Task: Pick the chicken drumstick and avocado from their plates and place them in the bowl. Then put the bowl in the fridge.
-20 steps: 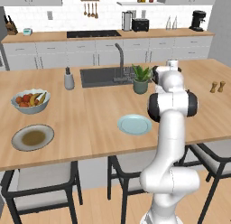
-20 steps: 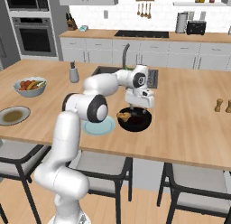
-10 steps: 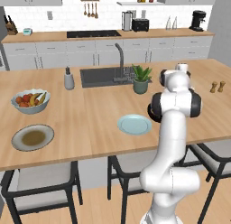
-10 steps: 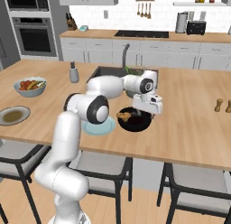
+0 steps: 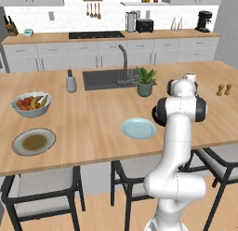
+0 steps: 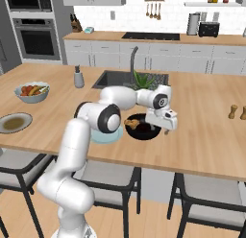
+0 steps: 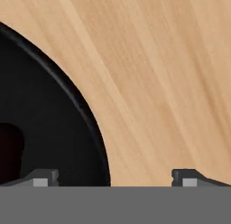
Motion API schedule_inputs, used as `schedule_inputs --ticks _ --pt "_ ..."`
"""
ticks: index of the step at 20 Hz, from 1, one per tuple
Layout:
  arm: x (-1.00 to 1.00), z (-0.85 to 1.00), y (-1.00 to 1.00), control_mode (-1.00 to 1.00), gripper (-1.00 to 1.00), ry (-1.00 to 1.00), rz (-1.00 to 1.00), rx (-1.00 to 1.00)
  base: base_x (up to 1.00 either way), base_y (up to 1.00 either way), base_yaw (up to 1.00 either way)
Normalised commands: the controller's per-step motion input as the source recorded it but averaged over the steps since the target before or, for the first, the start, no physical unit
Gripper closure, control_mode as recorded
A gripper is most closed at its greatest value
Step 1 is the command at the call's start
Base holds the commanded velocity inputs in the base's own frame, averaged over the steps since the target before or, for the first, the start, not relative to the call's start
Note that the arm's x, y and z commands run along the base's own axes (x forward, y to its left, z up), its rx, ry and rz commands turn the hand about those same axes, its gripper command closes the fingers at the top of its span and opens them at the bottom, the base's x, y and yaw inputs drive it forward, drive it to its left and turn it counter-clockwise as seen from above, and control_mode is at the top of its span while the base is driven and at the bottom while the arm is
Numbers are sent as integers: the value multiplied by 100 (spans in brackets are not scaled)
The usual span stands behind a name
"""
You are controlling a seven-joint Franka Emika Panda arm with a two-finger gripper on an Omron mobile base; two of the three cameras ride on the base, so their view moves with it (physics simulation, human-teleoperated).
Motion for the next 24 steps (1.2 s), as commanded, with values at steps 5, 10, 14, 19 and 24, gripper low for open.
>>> schedule_inputs --ticks 5,10,14,19,24 --pt "23 -23 0 -100 -100 -3 0 5 0 0 0" --pt "25 -29 0 -100 -100 -2 0 4 0 0 0" --pt "4 -26 0 -100 -100 -3 0 0 0 0 0" --pt "-1 -1 17 -100 100 -6 0 0 0 0 0" --pt "-32 0 5 -100 100 -1 0 0 0 0 0"
